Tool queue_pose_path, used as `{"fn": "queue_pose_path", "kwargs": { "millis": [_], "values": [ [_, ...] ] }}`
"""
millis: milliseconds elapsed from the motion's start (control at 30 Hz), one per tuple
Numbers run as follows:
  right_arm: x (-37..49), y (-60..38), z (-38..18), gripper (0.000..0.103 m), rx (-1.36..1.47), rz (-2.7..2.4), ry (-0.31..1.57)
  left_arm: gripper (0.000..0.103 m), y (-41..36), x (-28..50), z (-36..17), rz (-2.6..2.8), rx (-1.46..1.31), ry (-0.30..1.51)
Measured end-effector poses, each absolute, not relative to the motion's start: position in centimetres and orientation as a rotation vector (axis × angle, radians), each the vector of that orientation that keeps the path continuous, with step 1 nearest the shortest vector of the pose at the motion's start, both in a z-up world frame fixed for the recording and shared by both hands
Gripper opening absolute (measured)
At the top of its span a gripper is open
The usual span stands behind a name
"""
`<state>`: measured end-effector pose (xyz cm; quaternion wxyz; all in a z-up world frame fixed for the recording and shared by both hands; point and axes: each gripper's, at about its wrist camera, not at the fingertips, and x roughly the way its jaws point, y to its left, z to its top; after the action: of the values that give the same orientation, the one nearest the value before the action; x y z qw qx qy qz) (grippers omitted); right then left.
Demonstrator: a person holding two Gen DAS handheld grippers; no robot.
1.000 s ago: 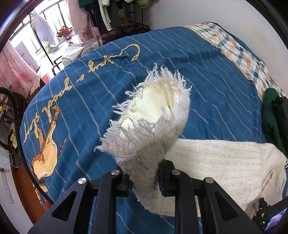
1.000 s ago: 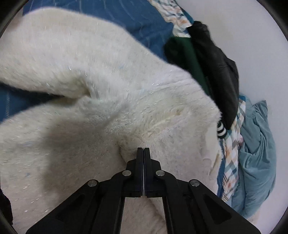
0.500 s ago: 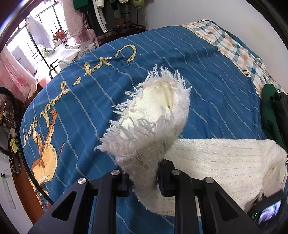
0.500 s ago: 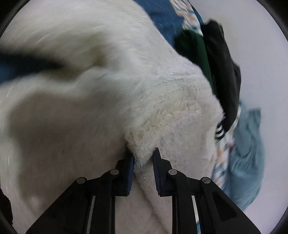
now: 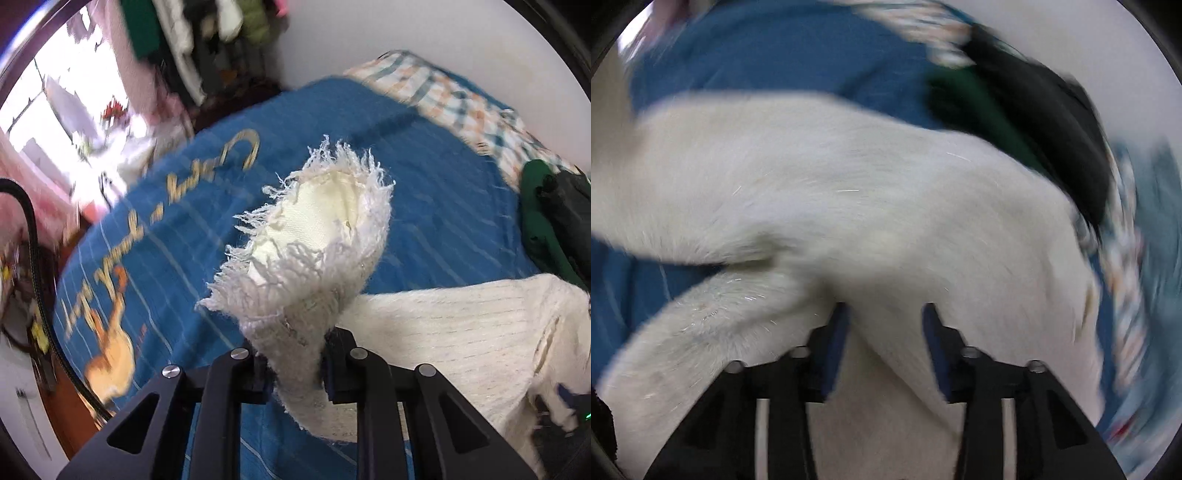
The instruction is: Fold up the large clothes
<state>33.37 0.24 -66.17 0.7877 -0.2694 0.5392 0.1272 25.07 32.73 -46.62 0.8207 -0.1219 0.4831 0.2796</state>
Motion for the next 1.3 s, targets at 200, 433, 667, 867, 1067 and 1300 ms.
{"fn": "queue_pose_path", "kwargs": {
  "millis": [200, 433, 667, 867, 1067, 1300],
  "values": [
    [33.7, -12.3, -63.2, 0.08, -0.262, -0.082, 1.311, 0.015, 25.5, 27.4, -40.7, 0.498, -0.044, 0.92],
    [33.0, -23.2, -64.8, 0.083, 0.027, -0.268, 1.373, 0.014, 9.6, 31.3, -37.8, 0.203, 0.091, 0.874],
    [31.4, -33.4, -64.5, 0.083, 0.214, -0.349, 1.362, 0.013, -9.1, 33.3, -40.3, -0.109, 0.144, 0.918],
    [27.8, -42.6, -65.1, 0.083, 0.346, -0.413, 1.396, 0.019, -23.6, 33.6, -47.0, -0.283, 0.18, 1.078],
    [23.0, -47.9, -65.2, 0.083, 0.48, -0.391, 1.427, 0.09, -27.6, 33.0, -52.9, -0.298, 0.223, 1.215],
    [21.0, -49.4, -65.1, 0.083, 0.581, -0.175, 1.456, 0.094, -22.9, 30.7, -49.1, -0.268, 0.123, 1.204]
  ]
}}
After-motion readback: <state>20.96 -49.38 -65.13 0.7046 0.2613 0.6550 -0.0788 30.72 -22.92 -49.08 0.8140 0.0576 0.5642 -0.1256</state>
